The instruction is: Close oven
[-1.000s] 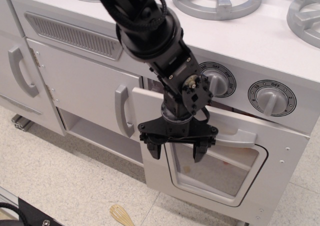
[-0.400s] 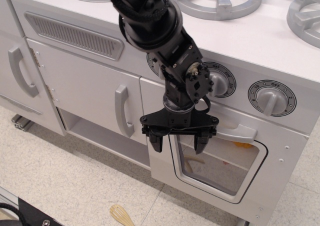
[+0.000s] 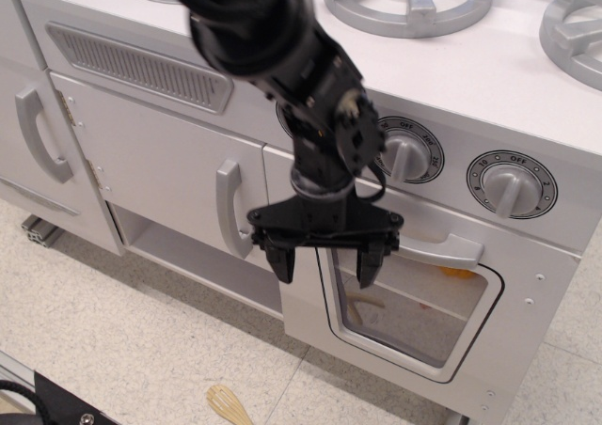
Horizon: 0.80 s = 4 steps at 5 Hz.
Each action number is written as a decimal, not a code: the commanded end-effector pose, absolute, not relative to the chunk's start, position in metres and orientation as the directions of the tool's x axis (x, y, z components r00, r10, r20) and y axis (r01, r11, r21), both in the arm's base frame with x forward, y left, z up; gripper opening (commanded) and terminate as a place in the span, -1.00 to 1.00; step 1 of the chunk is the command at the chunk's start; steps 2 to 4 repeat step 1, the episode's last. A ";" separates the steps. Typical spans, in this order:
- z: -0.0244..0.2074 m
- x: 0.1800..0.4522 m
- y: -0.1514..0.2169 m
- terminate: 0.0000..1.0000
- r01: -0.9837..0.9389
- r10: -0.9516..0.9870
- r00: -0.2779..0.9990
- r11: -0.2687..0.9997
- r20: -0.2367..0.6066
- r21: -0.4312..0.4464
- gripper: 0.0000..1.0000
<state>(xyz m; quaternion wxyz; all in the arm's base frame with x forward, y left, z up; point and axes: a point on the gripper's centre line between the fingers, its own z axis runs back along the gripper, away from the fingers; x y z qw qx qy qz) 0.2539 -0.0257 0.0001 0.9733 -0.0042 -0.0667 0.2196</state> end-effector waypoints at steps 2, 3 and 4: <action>0.036 0.251 -0.019 1.00 -0.415 0.420 0.894 0.907 0.153 -0.065 1.00; 0.036 0.251 -0.019 1.00 -0.415 0.420 0.894 0.907 0.153 -0.065 1.00; 0.036 0.251 -0.019 1.00 -0.415 0.420 0.894 0.907 0.153 -0.065 1.00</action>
